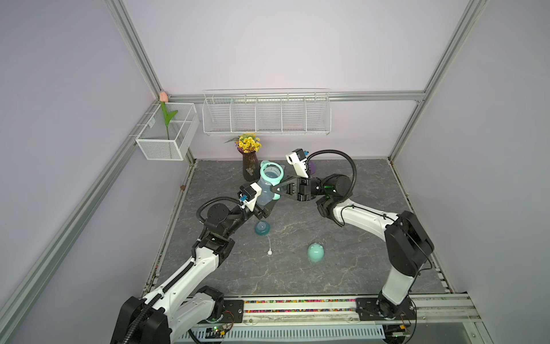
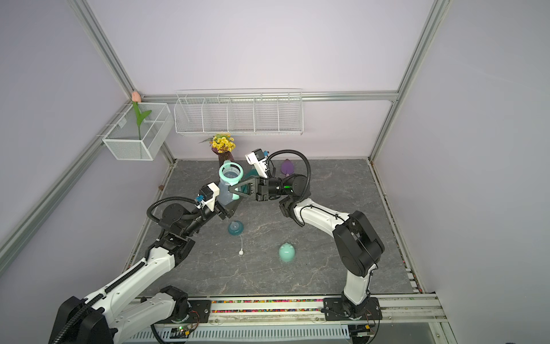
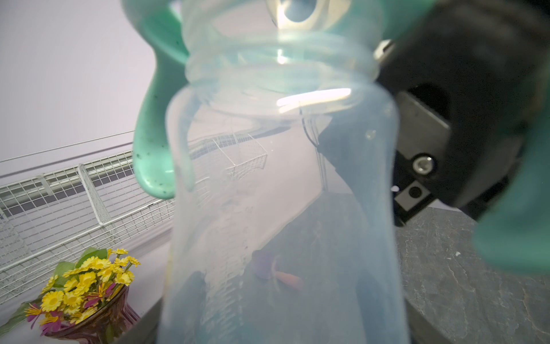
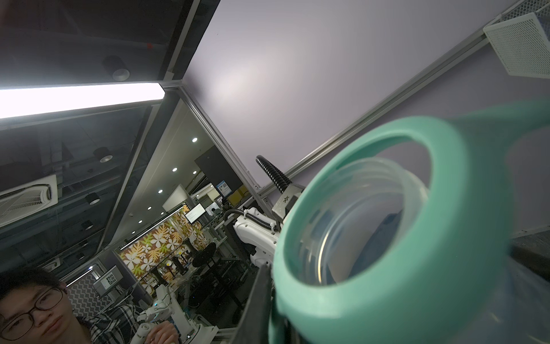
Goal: Assemble the baby bottles
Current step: Put on the handle of the baby bottle.
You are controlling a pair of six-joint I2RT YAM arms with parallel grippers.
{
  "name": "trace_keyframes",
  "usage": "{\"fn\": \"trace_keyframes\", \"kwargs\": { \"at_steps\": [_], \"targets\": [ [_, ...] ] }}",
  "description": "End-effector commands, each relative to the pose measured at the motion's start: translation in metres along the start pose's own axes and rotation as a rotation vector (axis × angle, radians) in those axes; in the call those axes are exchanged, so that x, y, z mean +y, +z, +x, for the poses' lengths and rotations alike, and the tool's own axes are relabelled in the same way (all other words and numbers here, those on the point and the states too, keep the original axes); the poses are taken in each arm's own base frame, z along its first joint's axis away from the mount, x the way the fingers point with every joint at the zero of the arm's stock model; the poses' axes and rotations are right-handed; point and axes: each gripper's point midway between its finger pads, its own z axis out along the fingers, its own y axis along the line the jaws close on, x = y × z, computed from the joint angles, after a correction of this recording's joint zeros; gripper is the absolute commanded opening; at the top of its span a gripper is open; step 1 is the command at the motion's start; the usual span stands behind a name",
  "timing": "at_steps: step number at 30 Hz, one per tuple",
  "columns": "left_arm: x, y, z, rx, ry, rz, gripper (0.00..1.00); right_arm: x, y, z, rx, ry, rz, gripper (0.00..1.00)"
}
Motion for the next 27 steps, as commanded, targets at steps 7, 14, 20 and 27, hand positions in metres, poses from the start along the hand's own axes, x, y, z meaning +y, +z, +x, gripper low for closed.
{"fn": "trace_keyframes", "kwargs": {
  "at_steps": [7,14,20,27],
  "targets": [
    [0.027,0.001,-0.033,-0.071,0.055,-0.124,0.0,-0.004,0.003,0.013,0.061,0.042,-0.008,0.07],
    [0.03,0.005,-0.03,-0.05,0.022,-0.131,0.0,-0.009,0.002,0.015,0.066,0.052,0.009,0.07],
    [0.034,0.006,-0.032,-0.044,-0.011,-0.144,0.0,-0.008,0.002,0.015,0.07,0.046,0.009,0.07],
    [0.042,0.004,-0.029,-0.023,-0.068,-0.19,0.0,-0.007,-0.001,0.014,0.064,0.04,0.016,0.07]
  ]
}}
